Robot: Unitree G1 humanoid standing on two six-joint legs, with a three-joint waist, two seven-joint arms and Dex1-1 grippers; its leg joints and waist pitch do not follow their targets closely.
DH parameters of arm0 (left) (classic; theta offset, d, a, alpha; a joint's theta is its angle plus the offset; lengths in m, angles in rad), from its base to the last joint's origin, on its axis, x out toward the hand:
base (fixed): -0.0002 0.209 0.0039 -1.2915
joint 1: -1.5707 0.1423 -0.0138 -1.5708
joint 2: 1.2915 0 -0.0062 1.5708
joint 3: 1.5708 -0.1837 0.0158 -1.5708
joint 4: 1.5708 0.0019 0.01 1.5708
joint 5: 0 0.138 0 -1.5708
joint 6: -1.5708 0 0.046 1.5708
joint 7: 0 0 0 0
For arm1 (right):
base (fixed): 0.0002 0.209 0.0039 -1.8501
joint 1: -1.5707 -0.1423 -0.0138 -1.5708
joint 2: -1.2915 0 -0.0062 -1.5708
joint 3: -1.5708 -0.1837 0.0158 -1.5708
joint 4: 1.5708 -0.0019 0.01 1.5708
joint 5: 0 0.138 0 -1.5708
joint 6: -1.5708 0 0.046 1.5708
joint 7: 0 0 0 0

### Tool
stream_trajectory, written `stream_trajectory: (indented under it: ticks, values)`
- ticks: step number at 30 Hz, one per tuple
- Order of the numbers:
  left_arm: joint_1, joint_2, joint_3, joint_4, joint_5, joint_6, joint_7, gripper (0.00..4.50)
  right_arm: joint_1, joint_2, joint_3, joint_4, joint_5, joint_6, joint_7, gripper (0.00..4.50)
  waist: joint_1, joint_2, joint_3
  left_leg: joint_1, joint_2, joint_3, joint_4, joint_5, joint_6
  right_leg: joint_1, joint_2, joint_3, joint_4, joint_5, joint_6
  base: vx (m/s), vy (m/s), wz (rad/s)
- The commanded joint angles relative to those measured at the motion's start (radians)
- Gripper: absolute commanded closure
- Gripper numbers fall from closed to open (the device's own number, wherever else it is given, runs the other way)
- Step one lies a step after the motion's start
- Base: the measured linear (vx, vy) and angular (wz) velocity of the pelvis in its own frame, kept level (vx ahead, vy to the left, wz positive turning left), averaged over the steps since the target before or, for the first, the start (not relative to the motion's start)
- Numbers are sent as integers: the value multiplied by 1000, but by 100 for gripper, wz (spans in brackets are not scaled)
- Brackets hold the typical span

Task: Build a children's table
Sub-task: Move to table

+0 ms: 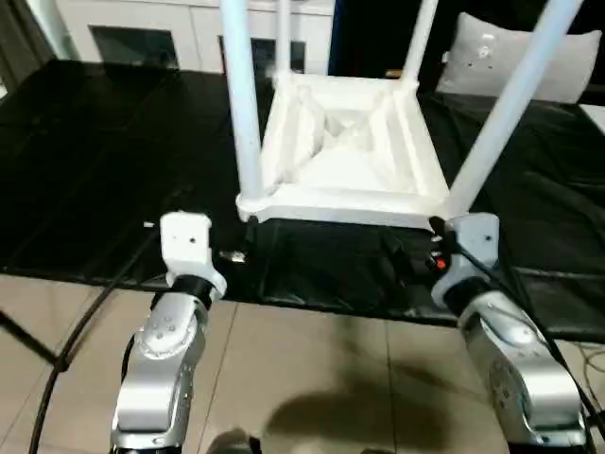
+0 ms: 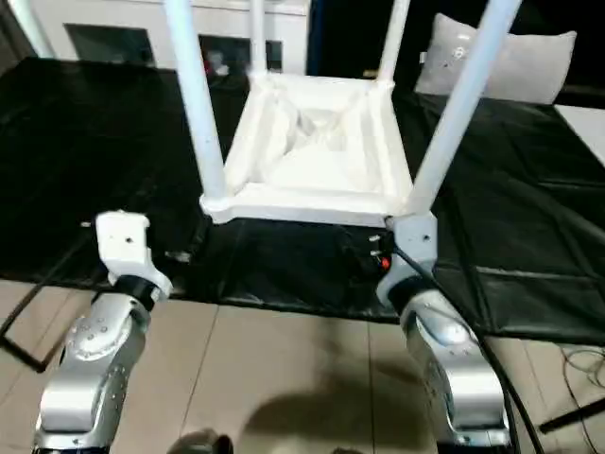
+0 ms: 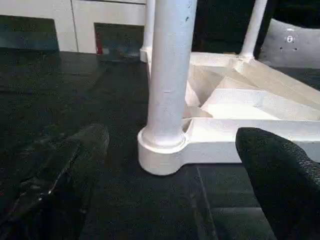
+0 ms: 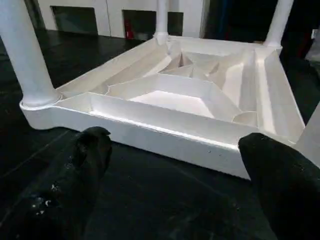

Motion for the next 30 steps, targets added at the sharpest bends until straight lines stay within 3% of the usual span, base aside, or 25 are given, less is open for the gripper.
stream_trajectory:
  ticks: [1,2,4,6,7,9,10,12,13,14,15,16,17,18,19,20,21,22,23,24,25,27,28,29,30]
  values:
    - [2,2,8,-28,-10,-2,1,4,-12,0,2,10,-4,-12,4,0,-27,-16,-20,93,25,-20,-61,-707,-24,-10,-43,-9,-171,-758,-31,0,0,0]
    - [5,4,12,-38,-15,2,-1,4,-15,3,2,13,2,-7,6,0,-31,-9,-19,94,28,-26,-63,-720,-27,-1,-42,-19,-169,-748,-29,0,0,0]
    - [7,7,20,-45,-22,3,-3,4,-22,1,5,19,6,-3,13,0,-49,8,-22,81,42,-41,-90,-763,-29,45,-48,-28,-155,-646,-35,34,16,-9]
    - [2,14,23,-36,-19,5,0,4,-33,-6,10,32,2,-17,24,0,-63,-4,-31,72,40,-42,-92,-737,-21,63,-58,-20,-151,-603,-49,74,34,-19]
    - [-1,18,24,-31,-17,4,3,4,-37,-10,12,39,0,-26,30,0,-63,-10,-37,68,32,-31,-88,-663,-8,70,-69,-7,-159,-604,-67,89,25,-13]
    - [-6,20,28,-26,-20,0,4,4,-44,-16,19,48,-8,-37,36,0,-53,-15,-49,35,23,-11,-83,-458,39,109,-79,16,-163,-547,-108,117,10,-5]
    - [-8,21,30,-25,-21,-3,4,4,-51,-18,24,57,-12,-44,42,0,-51,-15,-53,24,22,-9,-82,-398,54,118,-77,16,-162,-522,-117,116,6,-1]
    - [-10,22,32,-26,-22,-4,4,4,-59,-23,35,67,-14,-46,55,0,-46,-13,-71,29,22,-5,-77,-246,99,124,-61,11,-144,-354,-161,119,5,4]
    - [-8,23,31,-30,-21,-5,3,4,-63,-26,44,68,-18,-35,58,0,-71,-5,-57,161,97,-16,-104,-313,22,19,-8,17,-74,-233,-194,209,-4,-6]
    - [-6,24,30,-35,-22,-4,2,4,-65,-25,49,70,-21,-41,59,0,-72,-9,-63,193,121,-21,-113,-346,4,1,-13,10,-49,-192,-197,222,-21,-37]
    - [-5,24,30,-36,-23,-4,2,4,-65,-24,48,70,-20,-41,59,0,-64,-11,-63,244,147,-17,-113,-342,2,-52,-36,9,-7,-72,-189,222,-21,-37]
    - [-4,26,29,-37,-24,-4,3,4,-67,-26,51,72,-23,-43,61,0,-68,-48,-62,162,110,-47,-106,-291,119,0,-47,10,-11,22,-160,164,-48,-43]
    - [-1,27,29,-37,-25,-6,2,4,-67,-28,52,73,-25,-51,65,0,-23,-66,-74,31,-59,50,-7,-271,195,149,-48,104,-72,177,-144,170,-27,1]
    - [5,27,27,-38,-25,-6,2,4,-66,-33,55,73,-29,-63,70,0,8,-62,-100,-5,-78,40,44,-262,206,203,-97,159,-83,287,-191,170,-27,1]
    - [8,27,26,-39,-23,-6,3,4,-66,-36,57,73,-31,-72,73,0,30,-59,-92,-106,-35,-17,104,-146,179,258,-156,199,-74,501,-234,185,20,26]
    - [13,27,24,-40,-21,-7,3,4,-63,-43,60,76,-36,-83,79,0,45,-45,-94,-123,-6,-45,82,-63,139,242,-106,152,-40,690,-178,81,57,13]
    - [14,26,24,-40,-20,-8,4,4,-62,-45,61,77,-38,-86,81,0,24,11,-108,-29,30,-69,6,166,163,169,20,14,45,614,-35,81,57,13]
    - [17,26,25,-40,-21,-8,4,4,-59,-47,62,80,-40,-91,84,0,-18,55,-127,119,79,-149,10,283,261,13,36,-39,111,286,26,0,0,0]
    - [17,26,24,-40,-21,-8,5,4,-60,-51,66,84,-38,-93,91,0,-30,41,-108,161,141,-226,-1,396,476,-84,8,-26,159,-191,39,98,-14,-2]
    - [19,27,24,-40,-21,-7,5,4,-60,-54,68,86,-36,-95,97,0,-16,18,-112,167,167,-211,15,372,493,-112,-17,-2,163,-184,51,98,-14,-2]
    - [20,27,23,-41,-21,-7,5,4,-59,-58,72,87,-33,-98,106,0,-20,1,-85,79,123,-110,-41,171,432,-98,-7,-5,185,-51,77,105,-11,19]
    - [26,21,25,-43,-31,-17,0,4,-52,-70,77,81,-14,-95,143,0,-19,-27,-76,70,94,-80,-55,-4,420,-92,-21,13,115,43,35,66,-11,-1]
    - [35,18,25,-46,-35,-21,-3,4,-45,-74,73,72,9,-75,164,0,9,-89,-58,9,-29,-7,4,-272,286,-23,-97,111,-85,-142,17,30,-78,-2]
    - [40,17,26,-47,-39,-23,-4,4,-43,-75,72,72,9,-68,163,0,24,-92,-70,8,-55,-20,65,-245,236,25,-167,165,-114,-292,-13,51,-93,-5]
    - [48,17,28,-47,-46,-28,-4,4,-39,-78,73,74,3,-58,161,0,28,-93,-68,-12,-35,-52,79,-165,188,56,-208,181,-116,-345,-50,51,-93,-5]
